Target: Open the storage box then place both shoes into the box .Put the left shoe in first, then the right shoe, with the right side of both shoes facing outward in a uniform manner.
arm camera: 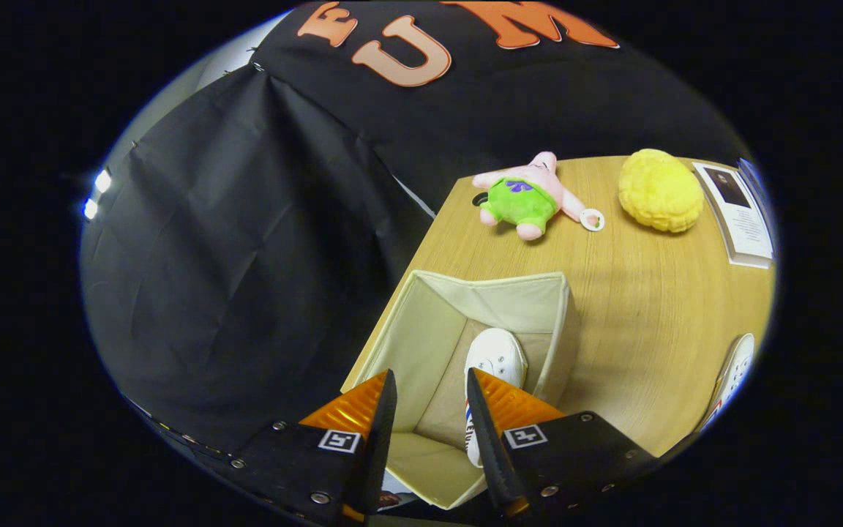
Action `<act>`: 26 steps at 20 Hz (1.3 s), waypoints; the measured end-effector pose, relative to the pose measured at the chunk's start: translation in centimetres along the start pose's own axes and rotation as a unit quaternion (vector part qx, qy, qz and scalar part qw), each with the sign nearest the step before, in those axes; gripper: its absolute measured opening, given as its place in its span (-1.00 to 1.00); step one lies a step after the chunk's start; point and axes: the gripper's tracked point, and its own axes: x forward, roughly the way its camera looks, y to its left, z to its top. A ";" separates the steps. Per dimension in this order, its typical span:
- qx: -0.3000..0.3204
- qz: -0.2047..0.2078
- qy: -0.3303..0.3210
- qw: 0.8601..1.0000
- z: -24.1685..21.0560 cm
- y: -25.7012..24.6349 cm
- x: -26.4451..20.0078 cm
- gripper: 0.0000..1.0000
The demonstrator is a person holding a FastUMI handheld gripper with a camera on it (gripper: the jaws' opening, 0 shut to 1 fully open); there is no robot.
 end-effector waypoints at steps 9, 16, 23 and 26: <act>0.028 -0.050 -0.061 0.996 0.7 -6.4 -6.7 0.60; 0.062 -0.147 -0.070 0.985 -2.7 -15.8 -10.8 0.78; 0.117 -0.261 -0.071 0.956 -8.6 -27.7 -16.2 0.78; 0.126 -0.307 -0.064 0.941 -10.8 -32.2 -18.3 0.79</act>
